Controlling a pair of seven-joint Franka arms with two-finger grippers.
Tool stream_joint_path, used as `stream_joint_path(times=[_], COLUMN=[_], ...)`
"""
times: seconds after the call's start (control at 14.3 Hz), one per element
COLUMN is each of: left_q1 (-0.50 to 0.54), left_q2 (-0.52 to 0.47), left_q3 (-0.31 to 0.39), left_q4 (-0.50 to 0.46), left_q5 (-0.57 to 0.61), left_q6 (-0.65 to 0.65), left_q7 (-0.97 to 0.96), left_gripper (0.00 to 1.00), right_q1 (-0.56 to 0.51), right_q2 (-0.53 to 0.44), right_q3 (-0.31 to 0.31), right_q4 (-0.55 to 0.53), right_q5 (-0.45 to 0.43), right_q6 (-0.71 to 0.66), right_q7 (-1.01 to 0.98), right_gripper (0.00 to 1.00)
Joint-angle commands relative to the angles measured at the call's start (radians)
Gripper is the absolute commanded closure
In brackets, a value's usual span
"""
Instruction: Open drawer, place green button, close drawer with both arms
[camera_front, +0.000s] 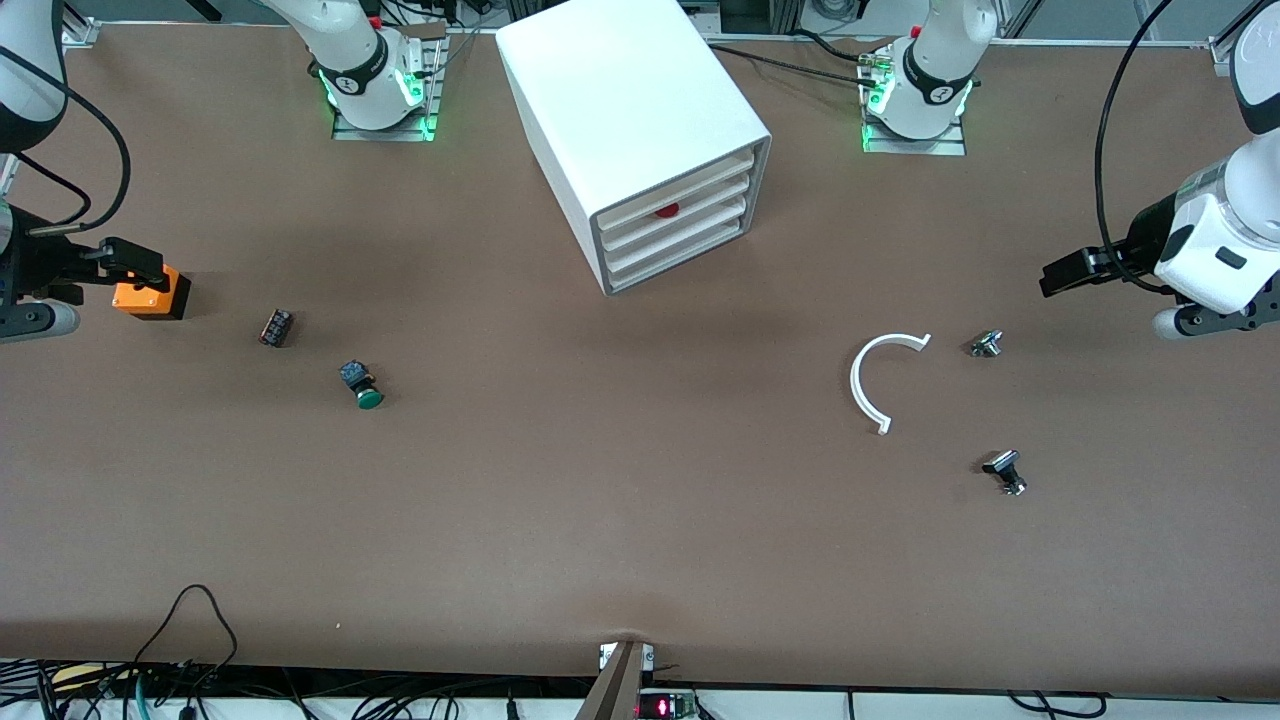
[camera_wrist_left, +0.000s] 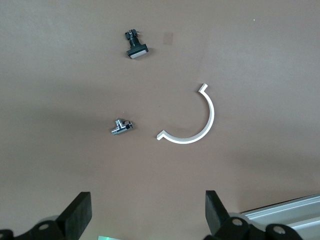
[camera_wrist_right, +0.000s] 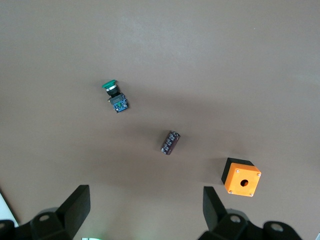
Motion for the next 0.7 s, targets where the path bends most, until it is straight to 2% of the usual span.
stream_joint_path(times=[0.0, 0.63], left_q1=[-0.003, -0.003], left_q2=[0.011, 0.022], left_q3=[0.006, 0.008], left_q4=[0.027, 0.034], left_q5=[-0.014, -0.023], left_q6=[-0.033, -0.033], left_q7=[0.020, 0.014], left_gripper=[0.00, 0.00], right_q1=[0.001, 0.001], right_q2=[0.002, 0.008], right_q3=[0.001, 0.001], right_q4=[0.010, 0.008], right_q5=[0.014, 0.014], right_q6=[-0.005, -0.005], right_q7=[-0.006, -0.009], right_gripper=[0.00, 0.00])
